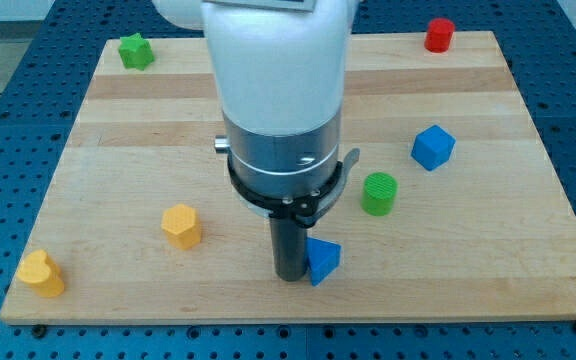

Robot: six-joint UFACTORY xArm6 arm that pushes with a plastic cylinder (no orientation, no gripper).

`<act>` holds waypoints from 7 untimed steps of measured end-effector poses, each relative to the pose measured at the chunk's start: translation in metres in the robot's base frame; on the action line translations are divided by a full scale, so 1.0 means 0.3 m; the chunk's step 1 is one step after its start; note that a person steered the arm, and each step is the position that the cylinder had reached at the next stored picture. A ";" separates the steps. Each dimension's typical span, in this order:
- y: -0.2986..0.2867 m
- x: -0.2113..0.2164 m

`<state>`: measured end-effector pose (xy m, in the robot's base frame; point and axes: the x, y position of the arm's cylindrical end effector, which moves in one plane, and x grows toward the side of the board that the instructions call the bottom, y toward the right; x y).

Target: Move the yellow hexagon towards the bottom right of the board

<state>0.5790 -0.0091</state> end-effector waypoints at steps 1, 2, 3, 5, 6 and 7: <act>0.023 0.000; 0.014 0.000; -0.096 0.000; -0.374 -0.016; -0.456 -0.132; -0.470 -0.219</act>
<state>0.5132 -0.1502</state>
